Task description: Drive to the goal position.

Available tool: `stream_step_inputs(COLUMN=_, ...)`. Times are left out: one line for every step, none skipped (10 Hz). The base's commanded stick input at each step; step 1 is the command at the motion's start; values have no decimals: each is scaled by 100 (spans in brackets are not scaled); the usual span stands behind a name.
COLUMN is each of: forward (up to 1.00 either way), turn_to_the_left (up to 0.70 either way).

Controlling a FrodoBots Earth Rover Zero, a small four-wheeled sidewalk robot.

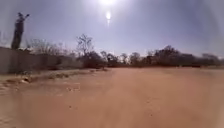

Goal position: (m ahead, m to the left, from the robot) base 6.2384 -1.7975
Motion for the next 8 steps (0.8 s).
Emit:
stream_step_inputs(forward=85, turn_to_the_left=0)
stream_step_inputs(forward=85, turn_to_the_left=0)
stream_step_inputs(forward=85, turn_to_the_left=0)
stream_step_inputs(forward=85, turn_to_the_left=0)
stream_step_inputs(forward=85, turn_to_the_left=0)
stream_step_inputs(forward=85, turn_to_the_left=-7)
stream_step_inputs(forward=85, turn_to_the_left=-17)
stream_step_inputs(forward=85, turn_to_the_left=-34)
